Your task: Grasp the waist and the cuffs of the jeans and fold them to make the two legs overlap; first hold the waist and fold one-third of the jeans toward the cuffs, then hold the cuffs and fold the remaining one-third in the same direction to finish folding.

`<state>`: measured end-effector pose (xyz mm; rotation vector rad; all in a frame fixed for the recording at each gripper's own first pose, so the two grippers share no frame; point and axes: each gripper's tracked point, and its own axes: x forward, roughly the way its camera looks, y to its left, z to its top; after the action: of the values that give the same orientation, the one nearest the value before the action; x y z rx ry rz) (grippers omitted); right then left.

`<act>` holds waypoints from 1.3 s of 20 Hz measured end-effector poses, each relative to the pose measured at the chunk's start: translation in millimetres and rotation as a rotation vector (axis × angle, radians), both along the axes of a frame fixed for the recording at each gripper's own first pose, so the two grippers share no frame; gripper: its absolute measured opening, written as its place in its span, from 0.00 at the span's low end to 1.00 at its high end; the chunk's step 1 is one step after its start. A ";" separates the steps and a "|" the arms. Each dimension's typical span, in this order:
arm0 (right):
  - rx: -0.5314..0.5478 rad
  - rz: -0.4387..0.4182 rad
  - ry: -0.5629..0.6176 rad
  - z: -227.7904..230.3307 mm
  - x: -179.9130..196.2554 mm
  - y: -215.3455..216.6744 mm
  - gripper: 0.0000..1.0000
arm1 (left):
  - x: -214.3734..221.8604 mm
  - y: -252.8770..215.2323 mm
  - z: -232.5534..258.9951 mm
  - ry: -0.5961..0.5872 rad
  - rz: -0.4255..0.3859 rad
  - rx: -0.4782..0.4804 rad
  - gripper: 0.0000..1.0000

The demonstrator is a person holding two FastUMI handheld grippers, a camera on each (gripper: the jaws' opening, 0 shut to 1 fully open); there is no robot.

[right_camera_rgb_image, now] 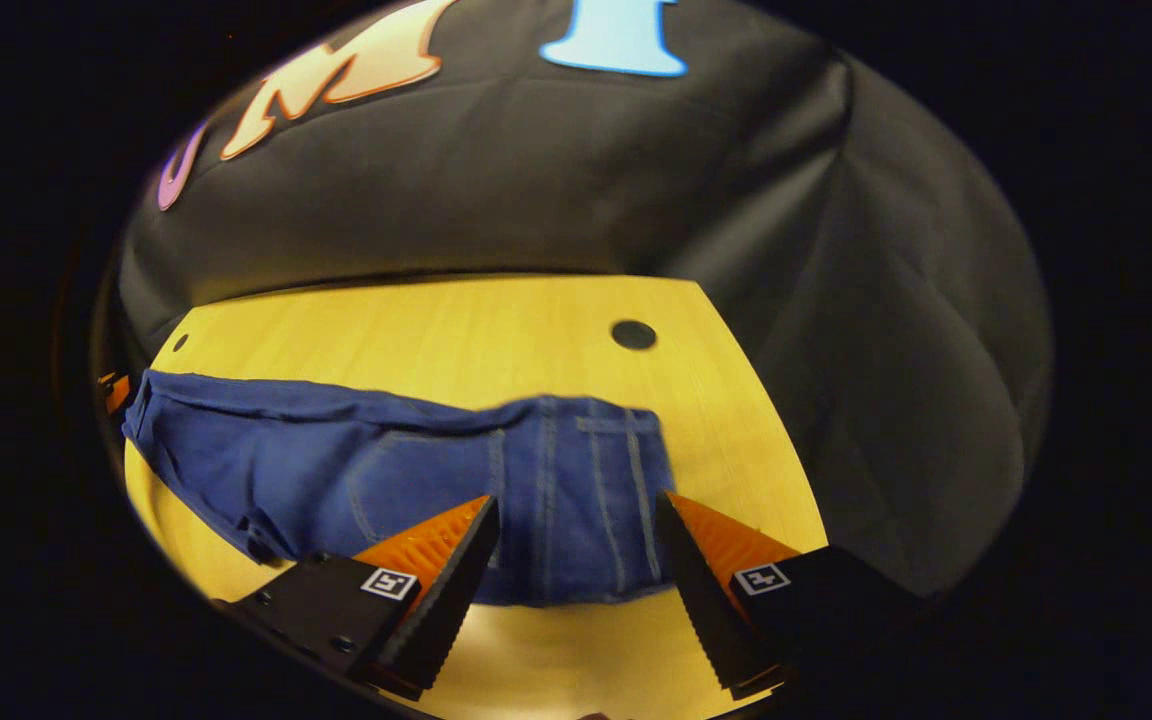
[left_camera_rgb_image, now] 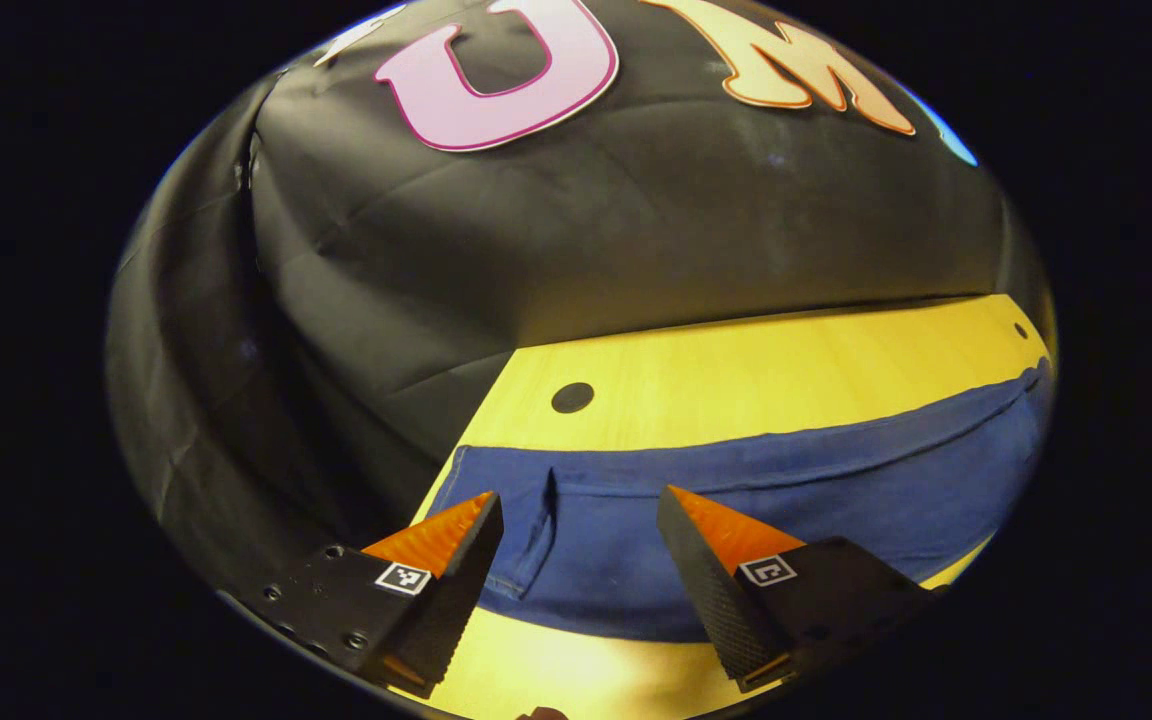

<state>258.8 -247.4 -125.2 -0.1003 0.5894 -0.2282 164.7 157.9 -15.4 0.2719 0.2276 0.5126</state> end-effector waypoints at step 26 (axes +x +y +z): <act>0.363 -0.042 -0.053 -59.9 -6.0 -18.3 0.28 | -99.2 -65.0 -20.0 -0.118 0.105 -0.125 0.95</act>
<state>252.8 -265.7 -185.1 0.2682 0.5723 -0.1607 65.4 92.9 -35.4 0.1079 0.1587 0.6137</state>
